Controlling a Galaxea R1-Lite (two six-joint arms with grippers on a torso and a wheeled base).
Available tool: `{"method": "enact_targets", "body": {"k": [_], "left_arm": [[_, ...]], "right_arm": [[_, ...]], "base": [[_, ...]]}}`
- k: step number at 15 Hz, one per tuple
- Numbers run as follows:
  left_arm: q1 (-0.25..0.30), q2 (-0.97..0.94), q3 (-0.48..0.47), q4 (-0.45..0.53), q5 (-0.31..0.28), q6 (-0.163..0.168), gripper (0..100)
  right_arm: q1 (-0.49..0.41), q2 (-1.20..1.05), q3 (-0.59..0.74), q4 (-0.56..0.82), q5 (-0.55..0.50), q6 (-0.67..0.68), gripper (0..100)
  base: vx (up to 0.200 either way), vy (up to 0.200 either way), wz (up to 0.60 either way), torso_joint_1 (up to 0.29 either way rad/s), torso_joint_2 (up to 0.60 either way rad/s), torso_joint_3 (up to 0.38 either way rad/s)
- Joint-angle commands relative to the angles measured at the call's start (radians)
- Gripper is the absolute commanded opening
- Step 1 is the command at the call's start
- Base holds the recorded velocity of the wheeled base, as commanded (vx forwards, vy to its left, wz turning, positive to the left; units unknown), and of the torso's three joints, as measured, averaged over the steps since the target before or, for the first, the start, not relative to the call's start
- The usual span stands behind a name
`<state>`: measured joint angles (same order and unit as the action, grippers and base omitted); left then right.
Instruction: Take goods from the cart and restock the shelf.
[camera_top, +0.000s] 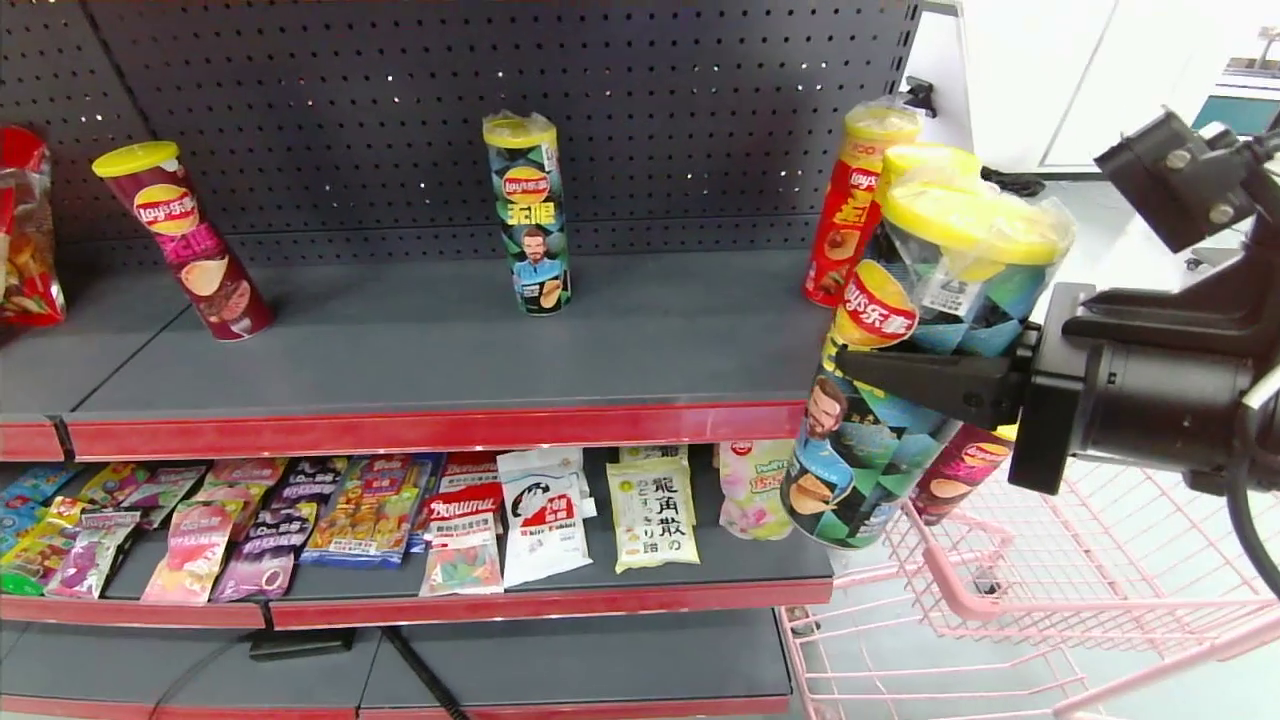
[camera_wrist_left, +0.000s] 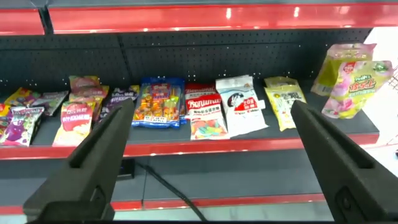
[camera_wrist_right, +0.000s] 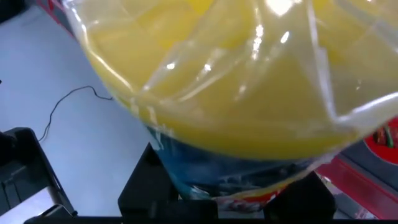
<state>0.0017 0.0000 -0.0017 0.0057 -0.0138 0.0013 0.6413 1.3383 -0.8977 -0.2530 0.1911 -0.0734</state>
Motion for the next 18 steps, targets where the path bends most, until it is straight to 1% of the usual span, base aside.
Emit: {"method": "enact_targets", "body": {"k": [1, 3, 7, 11, 15, 18], "left_arm": [[0.000, 0.002, -0.001, 0.000, 0.000, 0.000, 100], [0.000, 0.002, 0.000, 0.000, 0.000, 0.000, 100], [0.000, 0.002, 0.000, 0.000, 0.000, 0.000, 100], [0.000, 0.000, 0.000, 0.000, 0.000, 0.000, 100], [0.000, 0.002, 0.000, 0.000, 0.000, 0.000, 100], [0.000, 0.002, 0.000, 0.000, 0.000, -0.001, 100]], "right_arm": [[0.003, 0.005, 0.013, -0.015, 0.001, -0.003, 0], [0.000, 0.013, 0.036, -0.071, -0.001, -0.032, 0], [0.003, 0.005, 0.060, -0.071, 0.013, -0.039, 0], [-0.002, -0.001, 0.054, -0.072, 0.011, -0.037, 0], [-0.015, -0.004, 0.057, -0.072, 0.011, -0.037, 0], [-0.015, -0.002, 0.057, -0.072, 0.010, -0.037, 0]], "base": [[0.000, 0.200, 0.00, -0.007, 0.00, 0.007], [0.000, 0.200, 0.00, 0.017, 0.01, 0.000], [0.000, 0.200, 0.00, 0.000, 0.00, 0.002], [0.000, 0.200, 0.00, 0.002, 0.01, 0.006], [0.000, 0.000, 0.00, 0.000, 0.00, 0.000], [0.200, 0.000, 0.00, 0.001, 0.00, 0.002]]}}
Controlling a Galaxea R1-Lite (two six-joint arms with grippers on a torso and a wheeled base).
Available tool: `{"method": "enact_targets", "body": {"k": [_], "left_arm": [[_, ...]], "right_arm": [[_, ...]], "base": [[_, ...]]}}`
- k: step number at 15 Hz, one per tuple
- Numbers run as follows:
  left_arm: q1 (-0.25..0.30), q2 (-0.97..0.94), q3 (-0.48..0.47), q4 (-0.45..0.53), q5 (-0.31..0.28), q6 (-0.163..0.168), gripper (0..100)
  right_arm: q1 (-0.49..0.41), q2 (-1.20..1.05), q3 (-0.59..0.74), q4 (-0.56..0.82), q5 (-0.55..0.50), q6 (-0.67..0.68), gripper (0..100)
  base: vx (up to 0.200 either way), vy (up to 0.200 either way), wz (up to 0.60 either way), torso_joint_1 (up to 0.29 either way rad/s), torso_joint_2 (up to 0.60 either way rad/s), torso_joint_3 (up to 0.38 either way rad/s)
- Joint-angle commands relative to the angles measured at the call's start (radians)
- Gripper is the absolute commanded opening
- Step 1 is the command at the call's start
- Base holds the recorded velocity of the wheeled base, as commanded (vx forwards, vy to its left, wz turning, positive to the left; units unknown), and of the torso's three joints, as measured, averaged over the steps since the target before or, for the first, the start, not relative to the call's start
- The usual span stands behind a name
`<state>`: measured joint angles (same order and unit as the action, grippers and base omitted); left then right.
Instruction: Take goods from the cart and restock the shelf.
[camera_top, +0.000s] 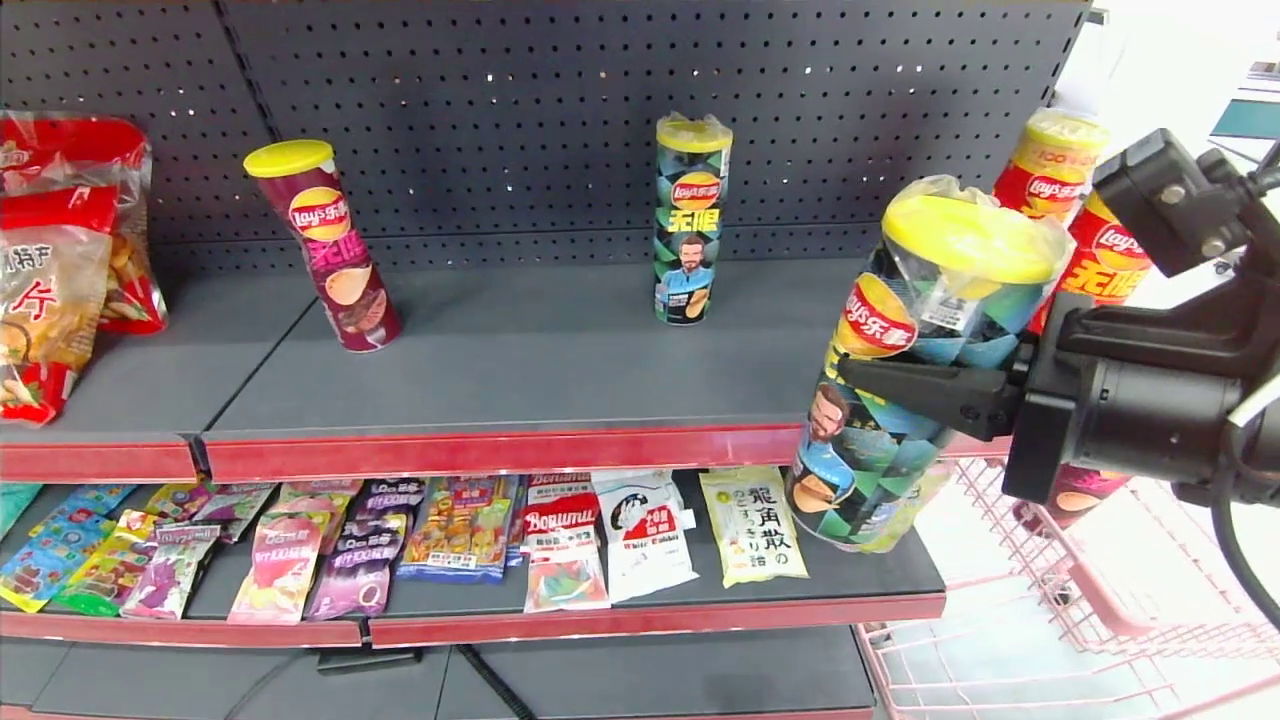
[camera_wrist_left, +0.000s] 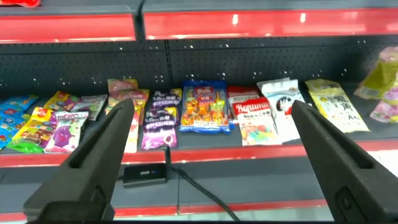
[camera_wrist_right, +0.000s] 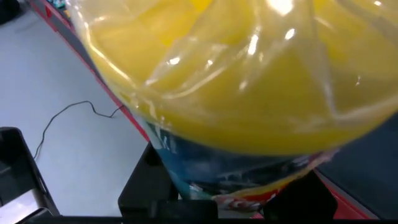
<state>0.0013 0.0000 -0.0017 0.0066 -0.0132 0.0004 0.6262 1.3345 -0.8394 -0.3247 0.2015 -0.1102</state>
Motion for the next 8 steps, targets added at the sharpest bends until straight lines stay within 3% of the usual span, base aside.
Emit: {"method": "enact_targets", "body": {"k": [1, 6, 8], "left_arm": [[0.000, 0.002, 0.000, 0.000, -0.001, 0.000, 100], [0.000, 0.002, 0.000, 0.000, -0.001, 0.000, 100], [0.000, 0.002, 0.000, 0.000, -0.001, 0.000, 100]], "right_arm": [[0.000, 0.002, -0.001, -0.001, 0.001, 0.000, 0], [0.000, 0.005, -0.006, -0.001, 0.001, 0.000, 0], [0.000, 0.005, -0.009, -0.001, -0.001, 0.000, 0]], "base": [[0.200, 0.000, 0.00, -0.012, -0.01, 0.007], [0.200, 0.000, 0.00, 0.005, 0.00, 0.003], [0.000, 0.000, 0.00, 0.000, 0.00, 0.000]]}}
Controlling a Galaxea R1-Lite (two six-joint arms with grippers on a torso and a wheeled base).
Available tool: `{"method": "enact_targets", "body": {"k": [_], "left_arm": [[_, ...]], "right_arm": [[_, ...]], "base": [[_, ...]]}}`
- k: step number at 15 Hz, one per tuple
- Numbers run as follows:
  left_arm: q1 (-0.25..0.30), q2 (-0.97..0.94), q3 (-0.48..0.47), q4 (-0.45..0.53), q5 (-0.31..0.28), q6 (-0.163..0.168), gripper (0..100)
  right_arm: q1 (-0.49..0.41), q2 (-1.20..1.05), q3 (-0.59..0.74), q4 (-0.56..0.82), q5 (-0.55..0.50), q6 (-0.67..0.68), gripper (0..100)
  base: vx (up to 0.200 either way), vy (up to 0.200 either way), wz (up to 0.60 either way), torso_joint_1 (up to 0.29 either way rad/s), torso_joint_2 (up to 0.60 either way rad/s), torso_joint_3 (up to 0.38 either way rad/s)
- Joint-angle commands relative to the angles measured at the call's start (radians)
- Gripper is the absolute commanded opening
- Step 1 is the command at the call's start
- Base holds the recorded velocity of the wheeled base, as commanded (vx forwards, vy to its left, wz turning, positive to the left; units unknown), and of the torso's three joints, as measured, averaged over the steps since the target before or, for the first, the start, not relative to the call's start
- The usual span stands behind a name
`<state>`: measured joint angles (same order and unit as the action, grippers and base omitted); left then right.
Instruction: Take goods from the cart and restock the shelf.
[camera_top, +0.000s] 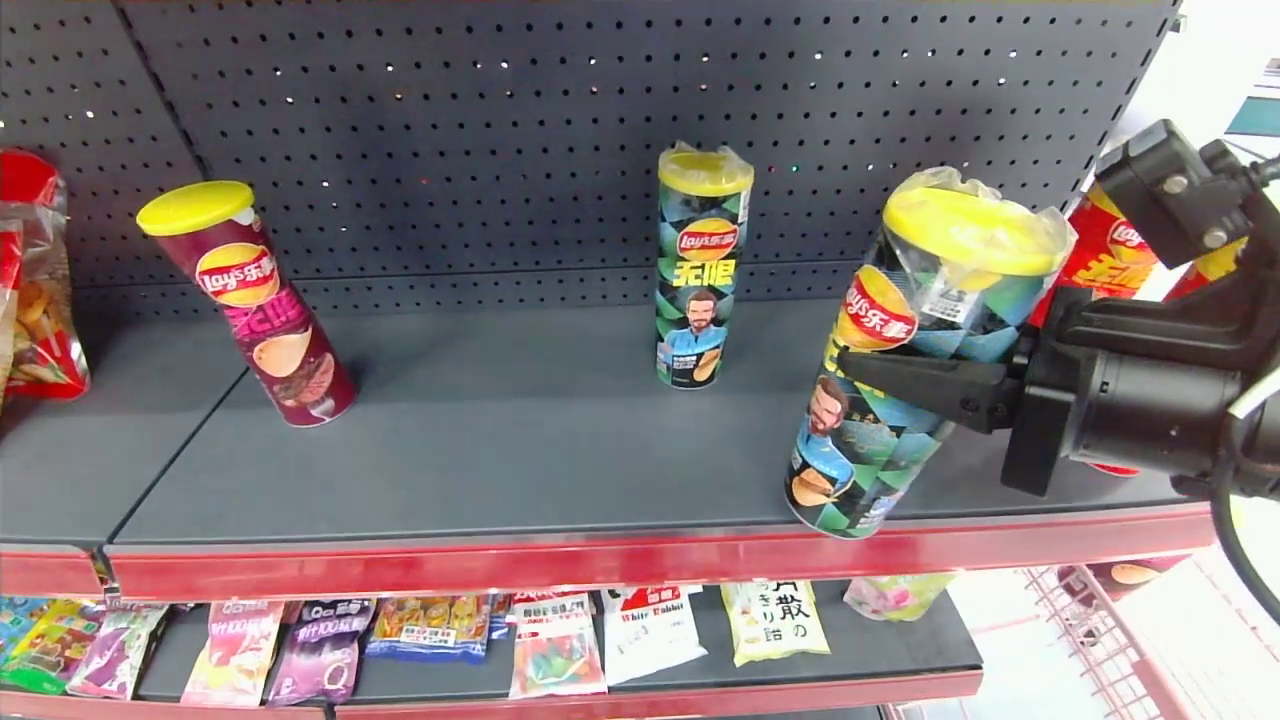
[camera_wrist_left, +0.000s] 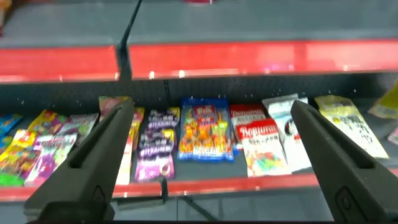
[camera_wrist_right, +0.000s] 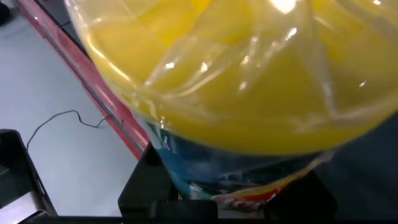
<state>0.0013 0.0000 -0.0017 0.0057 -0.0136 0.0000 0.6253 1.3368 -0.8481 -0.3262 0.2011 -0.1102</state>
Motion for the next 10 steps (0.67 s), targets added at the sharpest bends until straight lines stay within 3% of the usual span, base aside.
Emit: {"method": "enact_targets", "body": {"k": [1, 10], "left_arm": [[-0.001, 0.002, 0.000, 0.000, 0.000, 0.000, 100], [0.000, 0.002, 0.000, 0.000, 0.000, -0.002, 100]], "right_arm": [[0.001, 0.002, -0.002, -0.001, 0.000, 0.000, 0], [0.001, -0.001, -0.003, -0.001, -0.002, 0.000, 0]], "base": [[0.000, 0.000, 0.00, 0.000, 0.00, 0.000], [0.022, 0.000, 0.00, 0.001, 0.00, 0.000]]}}
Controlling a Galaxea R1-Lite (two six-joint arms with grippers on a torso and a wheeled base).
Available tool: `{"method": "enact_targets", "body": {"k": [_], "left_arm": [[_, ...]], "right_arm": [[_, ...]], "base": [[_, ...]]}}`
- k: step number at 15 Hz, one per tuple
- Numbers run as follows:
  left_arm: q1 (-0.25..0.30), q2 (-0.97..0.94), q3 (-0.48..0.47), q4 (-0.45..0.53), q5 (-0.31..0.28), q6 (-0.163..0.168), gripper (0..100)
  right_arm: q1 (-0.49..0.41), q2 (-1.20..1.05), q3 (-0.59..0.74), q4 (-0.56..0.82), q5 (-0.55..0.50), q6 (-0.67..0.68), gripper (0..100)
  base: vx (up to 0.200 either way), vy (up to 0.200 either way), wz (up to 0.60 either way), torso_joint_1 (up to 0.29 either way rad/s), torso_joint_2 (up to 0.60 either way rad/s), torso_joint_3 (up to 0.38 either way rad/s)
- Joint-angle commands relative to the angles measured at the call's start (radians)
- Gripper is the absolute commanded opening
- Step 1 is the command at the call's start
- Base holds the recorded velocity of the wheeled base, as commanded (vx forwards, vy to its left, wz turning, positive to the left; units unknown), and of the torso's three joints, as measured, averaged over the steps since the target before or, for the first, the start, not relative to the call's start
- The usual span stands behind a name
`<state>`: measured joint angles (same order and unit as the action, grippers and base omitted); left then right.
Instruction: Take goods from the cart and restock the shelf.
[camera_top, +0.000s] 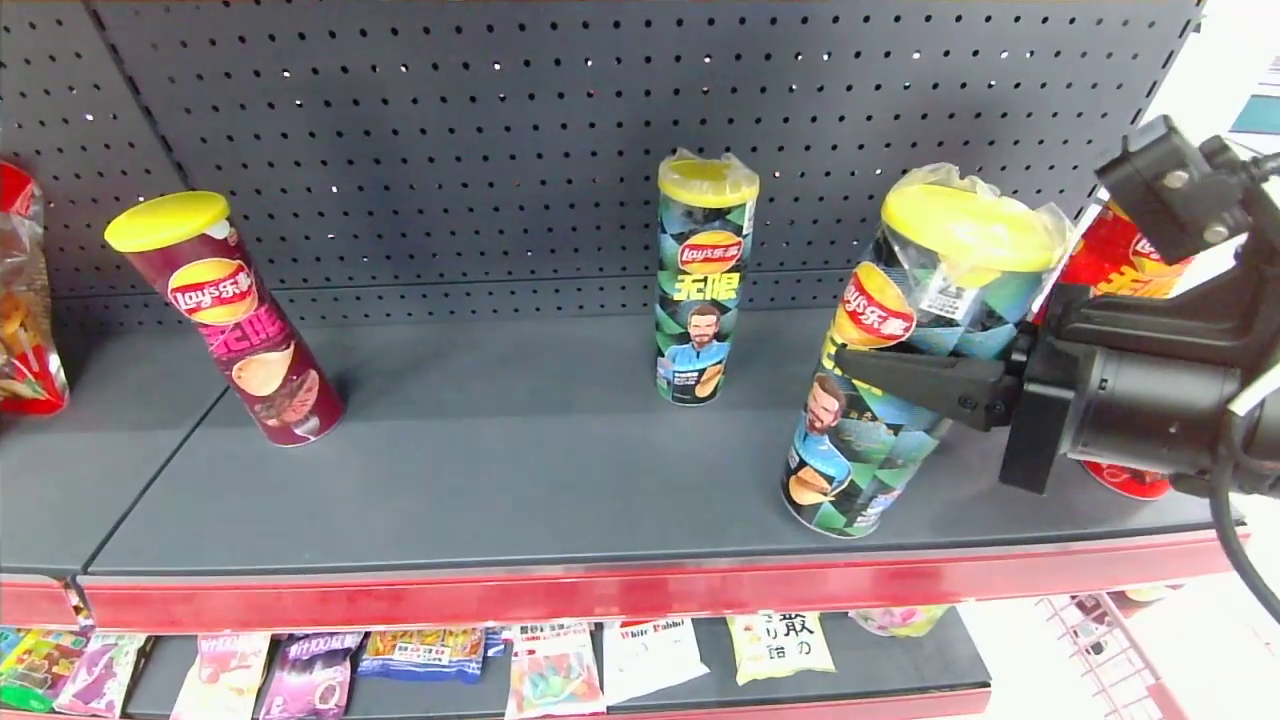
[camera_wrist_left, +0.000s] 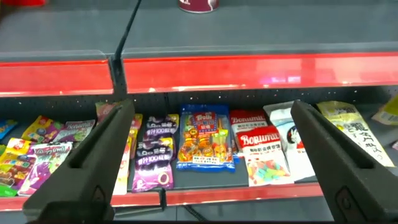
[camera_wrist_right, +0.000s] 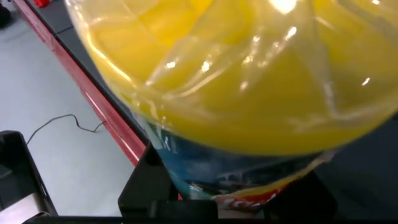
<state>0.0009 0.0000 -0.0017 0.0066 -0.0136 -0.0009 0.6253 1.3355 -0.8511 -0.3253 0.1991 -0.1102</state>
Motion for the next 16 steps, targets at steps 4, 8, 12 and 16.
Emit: {"method": "enact_targets", "body": {"k": [4, 8, 12, 16], "left_arm": [[0.001, 0.003, -0.001, 0.000, -0.002, -0.001, 100], [-0.010, 0.038, -0.018, -0.004, -0.086, 0.053, 100], [-0.085, 0.568, -0.612, 0.001, -0.328, -0.065, 100], [-0.263, 1.146, -0.851, -0.054, -0.626, 0.196, 100]], "right_arm": [[0.001, -0.004, -0.005, -0.003, -0.007, -0.003, 0], [0.001, -0.010, -0.008, -0.001, -0.049, -0.031, 0], [0.001, -0.001, 0.003, -0.001, -0.098, -0.031, 0], [-0.012, -0.030, -0.003, -0.001, -0.116, -0.025, 0]], "base": [[0.000, 0.000, 0.00, 0.000, 0.00, 0.000], [0.000, 0.000, 0.00, 0.000, 0.00, 0.000], [0.000, 0.000, 0.00, 0.000, 0.00, 0.000], [0.000, 0.000, 0.00, 0.000, 0.00, 0.000]]}}
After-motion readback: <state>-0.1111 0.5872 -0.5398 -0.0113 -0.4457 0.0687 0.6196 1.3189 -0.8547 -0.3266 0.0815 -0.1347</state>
